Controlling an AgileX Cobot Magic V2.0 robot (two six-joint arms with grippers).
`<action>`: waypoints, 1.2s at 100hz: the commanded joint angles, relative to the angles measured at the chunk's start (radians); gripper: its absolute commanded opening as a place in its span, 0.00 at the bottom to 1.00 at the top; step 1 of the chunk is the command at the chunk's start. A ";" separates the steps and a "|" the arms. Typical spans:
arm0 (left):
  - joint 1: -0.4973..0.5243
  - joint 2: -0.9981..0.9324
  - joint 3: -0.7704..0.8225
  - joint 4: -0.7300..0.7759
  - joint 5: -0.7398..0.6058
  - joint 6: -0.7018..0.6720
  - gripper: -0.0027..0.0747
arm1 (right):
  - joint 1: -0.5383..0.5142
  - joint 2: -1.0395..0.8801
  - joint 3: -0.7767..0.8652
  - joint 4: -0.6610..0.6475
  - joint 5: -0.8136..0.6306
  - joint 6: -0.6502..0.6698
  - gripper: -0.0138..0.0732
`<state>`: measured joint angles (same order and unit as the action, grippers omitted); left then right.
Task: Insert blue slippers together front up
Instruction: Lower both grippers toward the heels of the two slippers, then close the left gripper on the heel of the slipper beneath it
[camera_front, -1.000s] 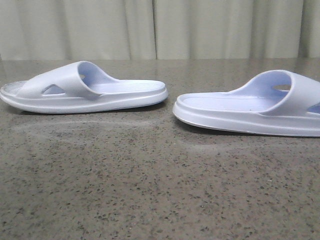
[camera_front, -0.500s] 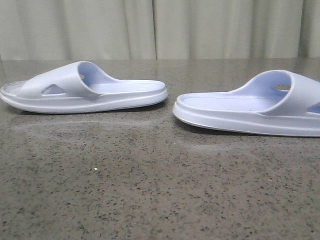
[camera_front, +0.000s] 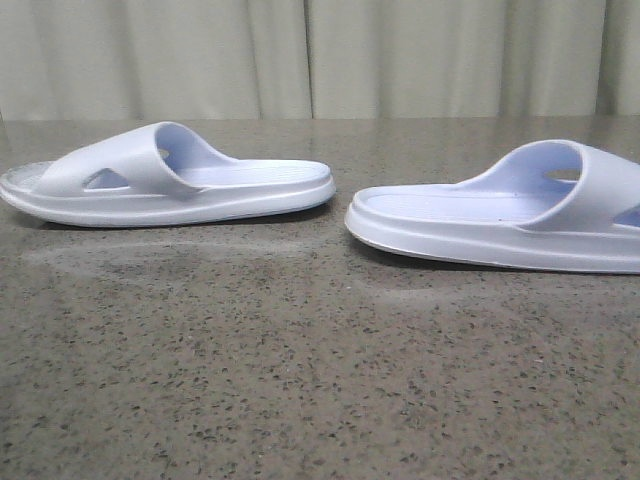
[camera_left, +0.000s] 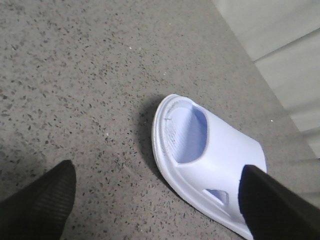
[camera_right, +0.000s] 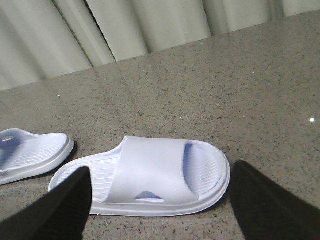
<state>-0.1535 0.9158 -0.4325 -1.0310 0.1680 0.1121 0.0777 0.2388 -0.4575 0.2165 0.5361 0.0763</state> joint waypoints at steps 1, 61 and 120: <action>-0.002 0.046 -0.063 -0.021 -0.030 -0.007 0.80 | -0.005 0.020 -0.035 0.011 -0.081 -0.002 0.73; -0.002 0.290 -0.201 -0.092 0.030 -0.007 0.80 | -0.005 0.020 -0.035 0.015 -0.081 -0.002 0.73; -0.002 0.473 -0.289 -0.149 0.137 -0.007 0.77 | -0.005 0.020 -0.035 0.015 -0.083 -0.002 0.73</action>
<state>-0.1535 1.3771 -0.7115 -1.1619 0.2649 0.1121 0.0777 0.2388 -0.4575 0.2245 0.5361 0.0763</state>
